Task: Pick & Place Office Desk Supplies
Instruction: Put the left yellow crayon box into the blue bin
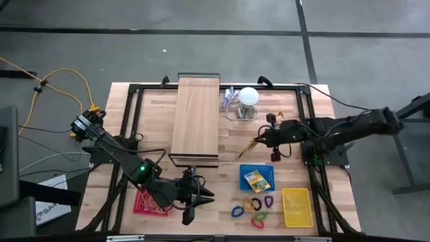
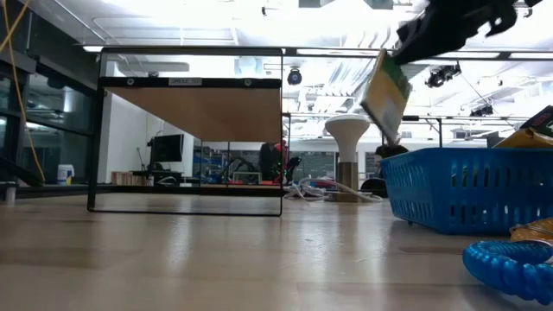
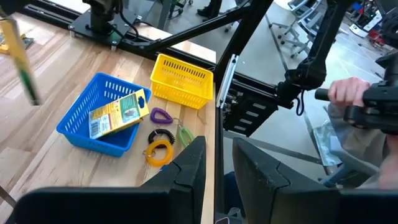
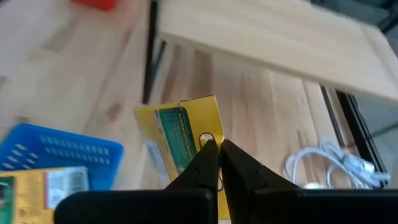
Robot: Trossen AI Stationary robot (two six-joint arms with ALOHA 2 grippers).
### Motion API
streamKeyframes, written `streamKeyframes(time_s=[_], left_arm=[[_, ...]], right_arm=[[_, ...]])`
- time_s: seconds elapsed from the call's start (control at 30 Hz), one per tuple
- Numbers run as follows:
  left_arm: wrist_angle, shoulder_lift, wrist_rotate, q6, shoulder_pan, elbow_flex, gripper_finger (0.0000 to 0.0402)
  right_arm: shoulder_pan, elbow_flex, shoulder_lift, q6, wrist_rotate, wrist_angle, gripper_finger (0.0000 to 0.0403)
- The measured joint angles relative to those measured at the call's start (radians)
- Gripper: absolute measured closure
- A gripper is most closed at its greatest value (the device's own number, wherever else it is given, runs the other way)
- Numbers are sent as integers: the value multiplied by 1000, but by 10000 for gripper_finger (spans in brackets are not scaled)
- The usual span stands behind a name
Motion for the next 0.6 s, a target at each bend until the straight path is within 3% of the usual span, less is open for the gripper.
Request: streamKeyframes(time_s=[0.6], left_arm=[[0, 0, 0, 0, 0, 0, 325]], right_arm=[[278, 0, 52, 189, 158, 0, 399]])
